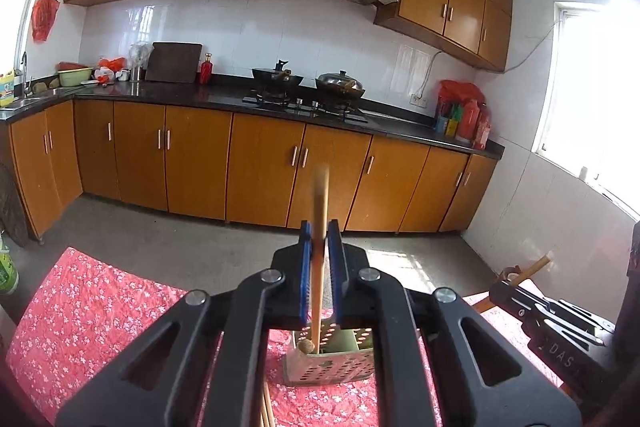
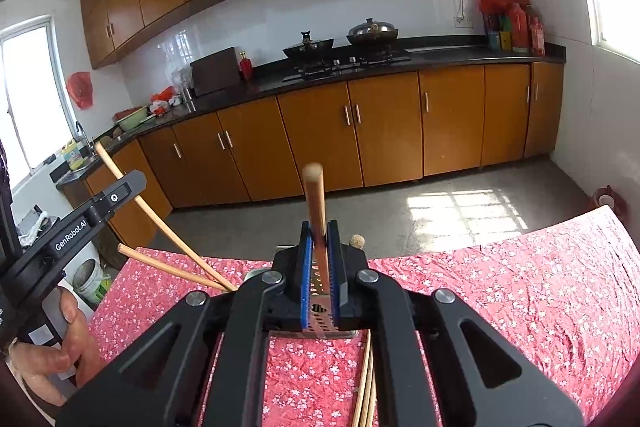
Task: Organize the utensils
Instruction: 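Drop both chopsticks into the holder by opening both grippers, then grasp a chopstick with the right gripper while the left gripper grasps another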
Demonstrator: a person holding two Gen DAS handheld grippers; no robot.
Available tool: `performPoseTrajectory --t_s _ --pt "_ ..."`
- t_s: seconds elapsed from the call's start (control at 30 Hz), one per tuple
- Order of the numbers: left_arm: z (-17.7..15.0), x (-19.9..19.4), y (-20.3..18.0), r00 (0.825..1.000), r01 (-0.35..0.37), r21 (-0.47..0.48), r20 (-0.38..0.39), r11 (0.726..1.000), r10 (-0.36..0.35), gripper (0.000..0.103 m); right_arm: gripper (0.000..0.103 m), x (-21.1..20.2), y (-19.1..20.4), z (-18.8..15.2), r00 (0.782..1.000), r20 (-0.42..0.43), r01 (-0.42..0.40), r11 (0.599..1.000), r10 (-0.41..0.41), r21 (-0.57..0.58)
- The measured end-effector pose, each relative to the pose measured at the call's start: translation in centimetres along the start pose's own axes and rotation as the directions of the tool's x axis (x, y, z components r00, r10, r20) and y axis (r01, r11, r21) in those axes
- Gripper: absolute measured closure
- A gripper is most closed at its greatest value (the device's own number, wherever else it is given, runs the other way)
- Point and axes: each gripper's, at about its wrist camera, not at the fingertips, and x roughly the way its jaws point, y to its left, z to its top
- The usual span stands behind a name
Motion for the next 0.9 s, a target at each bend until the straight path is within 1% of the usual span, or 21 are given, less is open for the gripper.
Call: performPoseTrajectory --t_s 0.07,0.1,0.17,0.33,0.43,0.5,0.57,0.63,0.7,0.8,0.83,0.87,0.9 --pt "0.2 -0.5 0.2 1.0 0.0 -0.006 0.011 1.0 0.0 0.088 0.093 -0.1 -0.1 0.2 1.0 0.002 0.004 1.0 -0.004 0.009" --pt "0.4 -0.9 0.3 1.0 -0.003 -0.012 0.02 1.0 0.003 0.085 0.089 -0.4 -0.1 0.2 1.0 0.007 0.004 1.0 -0.004 0.015" --pt "0.6 -1.9 0.6 0.999 0.004 -0.025 0.037 1.0 -0.003 0.084 0.083 -1.3 -0.3 0.5 1.0 0.029 0.003 1.0 -0.003 0.03" --pt "0.9 -5.1 1.3 0.997 -0.006 -0.028 0.076 1.0 0.009 0.081 0.083 -5.1 -0.8 0.7 0.992 0.123 0.002 0.999 -0.007 0.042" --pt "-0.1 -7.0 2.2 0.997 -0.049 -0.023 0.054 0.999 0.05 0.076 0.083 -6.6 -1.8 -0.4 0.99 0.135 0.034 0.998 -0.04 0.05" --pt "-1.7 -7.9 3.4 0.997 -0.076 -0.008 0.02 0.997 0.077 0.075 0.083 -6.7 -2.9 -1.9 0.992 0.101 0.071 0.996 -0.077 0.057" --pt "-3.5 -8.3 4.8 0.994 -0.107 0.0 -0.021 0.994 0.107 0.074 0.083 -5.8 -3.9 -3.6 0.993 0.049 0.108 0.992 -0.111 0.059" --pt "-6.1 -7.9 6.5 0.986 -0.135 0.005 -0.093 0.991 0.135 0.074 0.083 -3.9 -5.1 -6.3 0.991 -0.041 0.131 0.989 -0.128 0.067" --pt "-8.8 -7.2 7.8 0.976 -0.149 0.003 -0.161 0.989 0.148 0.074 0.083 -1.7 -5.9 -9.0 0.982 -0.132 0.145 0.986 -0.133 0.08" --pt "-13.1 -5.8 10.0 0.947 -0.165 -0.027 -0.283 0.986 0.15 0.074 0.085 1.6 -6.3 -13.3 0.964 -0.253 0.111 0.989 -0.083 0.097" --pt "-14.6 -5.3 10.5 0.932 -0.17 -0.036 -0.329 0.985 0.149 0.074 0.087 2.5 -6.3 -14.5 0.956 -0.289 0.094 0.99 -0.06 0.105" --pt "-15.7 -4.9 10.8 0.921 -0.17 -0.044 -0.361 0.984 0.143 0.074 0.089 3.1 -6.1 -15.6 0.948 -0.315 0.077 0.991 -0.038 0.112" --pt "-16.8 -4.6 11.1 0.911 -0.166 -0.053 -0.39 0.985 0.132 0.074 0.089 3.8 -5.8 -16.7 0.94 -0.34 0.056 0.991 -0.012 0.122"
